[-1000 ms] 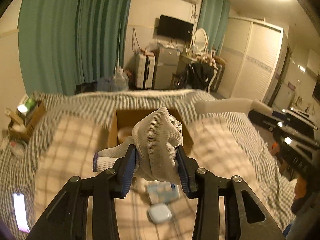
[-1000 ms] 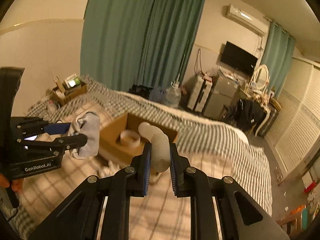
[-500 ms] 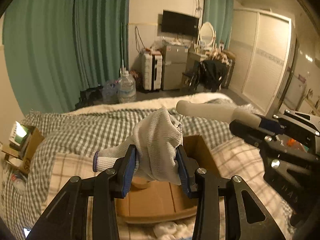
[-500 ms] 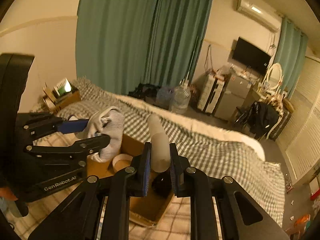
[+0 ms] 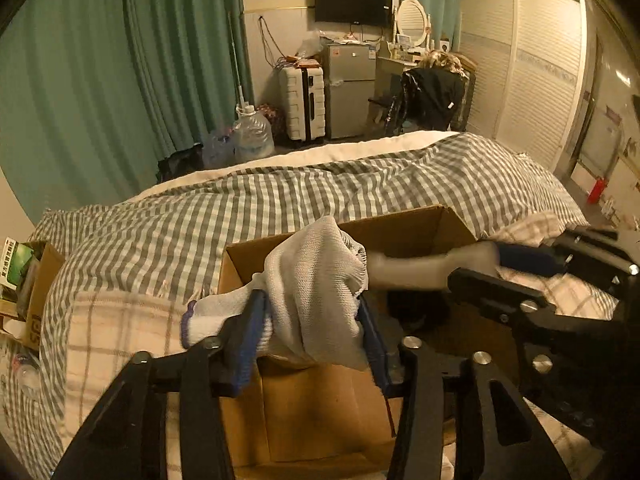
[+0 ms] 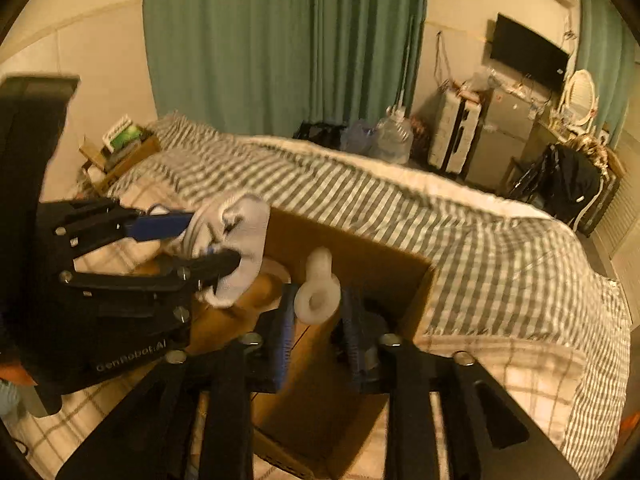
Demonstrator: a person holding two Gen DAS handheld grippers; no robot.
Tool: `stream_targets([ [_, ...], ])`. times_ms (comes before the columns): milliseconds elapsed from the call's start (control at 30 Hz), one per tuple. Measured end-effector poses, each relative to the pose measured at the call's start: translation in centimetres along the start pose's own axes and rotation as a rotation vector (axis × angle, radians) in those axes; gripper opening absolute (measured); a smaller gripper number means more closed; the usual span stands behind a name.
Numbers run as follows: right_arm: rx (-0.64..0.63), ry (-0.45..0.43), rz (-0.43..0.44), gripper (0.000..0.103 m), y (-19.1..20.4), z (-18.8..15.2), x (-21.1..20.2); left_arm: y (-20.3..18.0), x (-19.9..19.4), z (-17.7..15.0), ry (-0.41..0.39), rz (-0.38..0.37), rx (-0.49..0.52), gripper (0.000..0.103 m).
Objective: Organize objects
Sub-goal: 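Carry the sock with the left tool into the box while the right tool drops the tube in, then grasp the light blue earbud case with the left tool while the right tool grasps the blue tissue pack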
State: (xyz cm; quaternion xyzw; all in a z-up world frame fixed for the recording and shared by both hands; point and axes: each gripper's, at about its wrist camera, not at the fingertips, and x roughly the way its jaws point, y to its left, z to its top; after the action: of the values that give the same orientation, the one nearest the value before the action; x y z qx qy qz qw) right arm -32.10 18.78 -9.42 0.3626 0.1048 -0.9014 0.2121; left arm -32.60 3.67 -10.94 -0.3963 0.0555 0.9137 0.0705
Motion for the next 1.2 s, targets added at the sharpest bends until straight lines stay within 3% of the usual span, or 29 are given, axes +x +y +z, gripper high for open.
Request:
stream_targets([
  [33, 0.009, -0.018, -0.008, 0.053, -0.2, 0.2, -0.9, 0.1, -0.3, 0.1, 0.001, 0.002, -0.007, 0.056],
  [67, 0.016, -0.032, -0.019, 0.057, -0.4, 0.2, -1.6, 0.2, -0.6, 0.2, 0.002, 0.005, -0.014, 0.059],
  [167, 0.028, -0.073, -0.071, 0.058, -0.8, 1.0, -5.0, 0.5, -2.6, 0.1, -0.002, 0.033, -0.016, 0.069],
  [233, 0.032, -0.096, -0.102, 0.061, -0.9, 1.2, -7.6, 0.4, -4.5, 0.0, -0.010, 0.074, 0.000, 0.088],
  [267, 0.035, -0.106, -0.120, 0.063, -1.0, 1.3, -8.9, 0.3, -5.9, -0.2, -0.026, 0.099, 0.010, 0.091],
  [467, 0.048, -0.135, -0.192, 0.069, -0.3, 0.9, -17.4, 0.3, -13.4, -1.4, -0.104, 0.110, 0.007, 0.097],
  [600, 0.055, -0.177, -0.228, 0.083, 0.8, -0.4, -23.2, 0.3, -17.9, -3.2, -0.147, 0.135, -0.006, 0.101],
  [767, 0.058, -0.202, -0.193, 0.088, 2.0, -3.6, -27.8, -0.2, -20.9, -6.7, -0.149, 0.135, -0.027, 0.103],
  [933, 0.070, -0.214, -0.200, 0.094, 3.1, -7.2, -28.4, -0.3, -20.8, -10.4, -0.121, 0.120, -0.090, 0.103],
  [1200, 0.098, -0.128, -0.267, 0.095, 3.2, -12.0, -20.0, -3.4, -14.4, -14.9, -0.073, 0.167, -0.157, 0.103],
])
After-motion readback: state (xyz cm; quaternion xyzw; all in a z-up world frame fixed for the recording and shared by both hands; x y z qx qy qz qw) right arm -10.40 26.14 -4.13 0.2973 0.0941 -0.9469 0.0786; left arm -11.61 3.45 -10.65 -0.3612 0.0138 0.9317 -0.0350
